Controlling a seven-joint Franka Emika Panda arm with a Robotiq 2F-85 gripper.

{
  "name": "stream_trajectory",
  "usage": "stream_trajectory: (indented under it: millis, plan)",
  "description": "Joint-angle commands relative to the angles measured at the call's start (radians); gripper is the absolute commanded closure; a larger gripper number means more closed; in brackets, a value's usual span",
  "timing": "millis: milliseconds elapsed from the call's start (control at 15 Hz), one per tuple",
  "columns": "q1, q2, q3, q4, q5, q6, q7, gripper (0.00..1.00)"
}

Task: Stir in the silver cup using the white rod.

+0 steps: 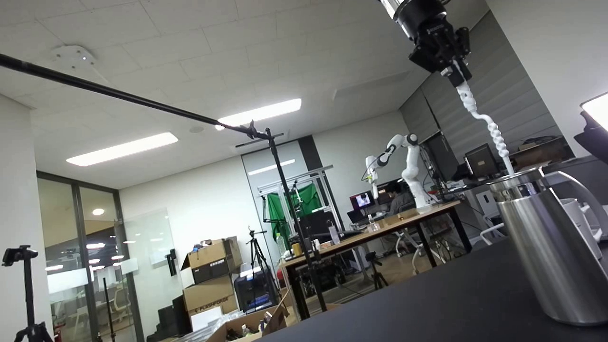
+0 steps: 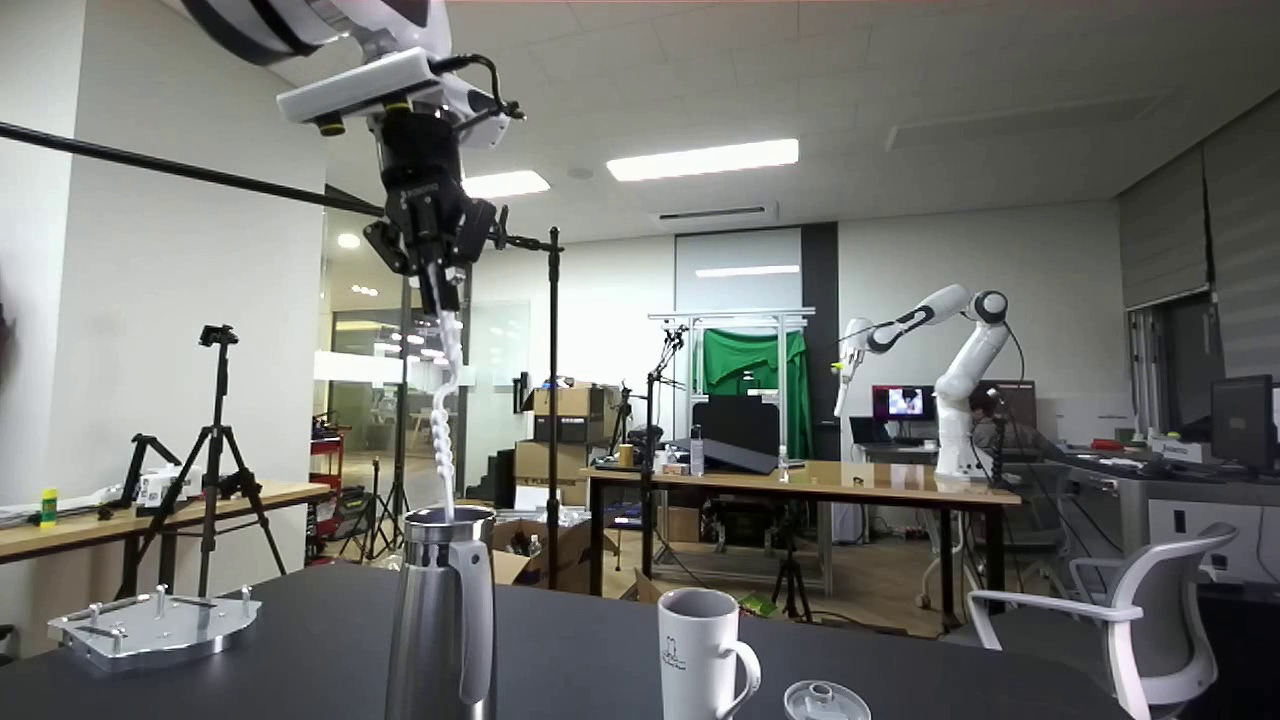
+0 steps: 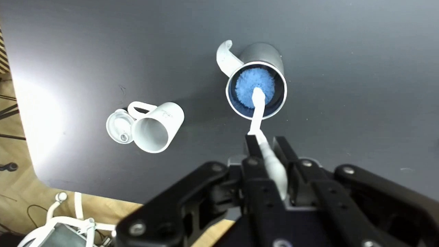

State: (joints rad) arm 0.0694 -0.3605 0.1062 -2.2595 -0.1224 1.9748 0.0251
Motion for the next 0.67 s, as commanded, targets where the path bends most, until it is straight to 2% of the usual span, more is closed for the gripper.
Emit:
stream_trajectory:
  millis: [0,267,400,600]
  plan:
    - [0.0,0.059,-0.024,-0.069,0.069,0.146,0.021,0.96]
    - [-0.01,0.178,-0.042,-0.097,0.136,0.253,0.008,0.96]
    - [-0.019,0.212,-0.037,-0.066,0.093,0.188,0.024,0.96]
    - [-0.021,0.183,-0.028,-0.006,0.015,0.049,0.031,0.96]
